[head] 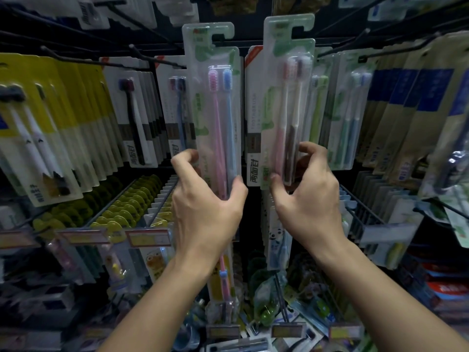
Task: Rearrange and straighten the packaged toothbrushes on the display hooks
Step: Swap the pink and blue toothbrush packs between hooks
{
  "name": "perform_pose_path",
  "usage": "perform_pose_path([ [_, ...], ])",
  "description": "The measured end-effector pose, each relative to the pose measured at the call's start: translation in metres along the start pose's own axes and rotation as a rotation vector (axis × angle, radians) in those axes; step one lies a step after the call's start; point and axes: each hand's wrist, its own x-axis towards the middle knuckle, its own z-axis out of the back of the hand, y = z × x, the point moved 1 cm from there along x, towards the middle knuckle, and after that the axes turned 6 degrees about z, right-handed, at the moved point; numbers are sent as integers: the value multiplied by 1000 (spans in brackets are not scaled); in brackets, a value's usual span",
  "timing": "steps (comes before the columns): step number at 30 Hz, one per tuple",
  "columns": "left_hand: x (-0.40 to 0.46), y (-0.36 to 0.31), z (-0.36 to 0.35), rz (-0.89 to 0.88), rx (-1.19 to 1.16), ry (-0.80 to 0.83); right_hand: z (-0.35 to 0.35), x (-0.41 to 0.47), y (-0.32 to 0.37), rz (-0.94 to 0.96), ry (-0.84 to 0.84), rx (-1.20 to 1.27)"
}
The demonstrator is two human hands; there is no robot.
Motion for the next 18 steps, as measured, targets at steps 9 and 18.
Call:
perform_pose_path([
  [9, -4, -7, -8, -29, -38, -13, 6, 2, -4, 3, -46, 42],
  [18, -13, -22, -25, -57, -66, 8, 23, 4, -18, 5, -67, 28],
])
